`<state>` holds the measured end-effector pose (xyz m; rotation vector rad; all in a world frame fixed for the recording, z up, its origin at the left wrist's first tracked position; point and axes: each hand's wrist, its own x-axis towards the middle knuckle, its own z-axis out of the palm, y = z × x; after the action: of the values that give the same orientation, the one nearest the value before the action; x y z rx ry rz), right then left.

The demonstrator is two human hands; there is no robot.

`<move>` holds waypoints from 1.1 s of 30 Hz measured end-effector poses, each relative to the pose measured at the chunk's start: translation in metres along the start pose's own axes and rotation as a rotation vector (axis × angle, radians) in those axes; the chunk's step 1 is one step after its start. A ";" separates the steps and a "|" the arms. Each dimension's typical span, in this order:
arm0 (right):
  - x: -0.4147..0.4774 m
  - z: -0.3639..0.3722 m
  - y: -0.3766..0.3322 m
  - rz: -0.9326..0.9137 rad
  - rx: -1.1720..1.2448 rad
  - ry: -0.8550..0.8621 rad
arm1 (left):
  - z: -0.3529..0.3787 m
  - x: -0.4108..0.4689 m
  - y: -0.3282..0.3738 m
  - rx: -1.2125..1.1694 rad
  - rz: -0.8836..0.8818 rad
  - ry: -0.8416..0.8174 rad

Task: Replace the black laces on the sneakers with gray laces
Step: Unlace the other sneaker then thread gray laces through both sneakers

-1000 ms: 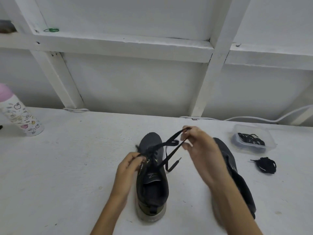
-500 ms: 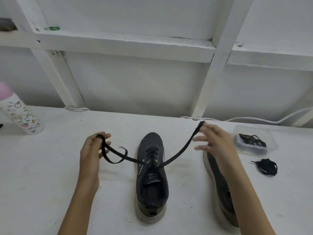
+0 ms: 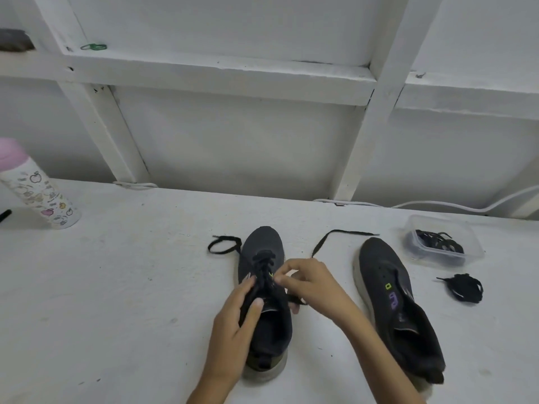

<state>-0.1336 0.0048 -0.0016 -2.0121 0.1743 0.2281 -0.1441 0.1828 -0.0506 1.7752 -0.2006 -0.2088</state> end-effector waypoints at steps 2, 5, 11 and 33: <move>-0.002 -0.001 0.001 0.025 0.002 -0.046 | 0.002 0.004 -0.001 0.020 -0.012 -0.013; -0.001 -0.001 0.006 0.014 -0.073 -0.013 | 0.003 0.006 0.000 0.026 -0.012 -0.029; 0.005 0.006 0.005 -0.012 -0.155 -0.046 | 0.001 0.007 -0.003 0.068 0.027 -0.037; 0.005 0.000 0.011 0.005 0.261 0.000 | 0.000 0.011 -0.012 0.102 0.030 -0.044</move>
<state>-0.1312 -0.0006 -0.0124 -1.7530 0.1986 0.1978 -0.1335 0.1828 -0.0625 1.8690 -0.2738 -0.2198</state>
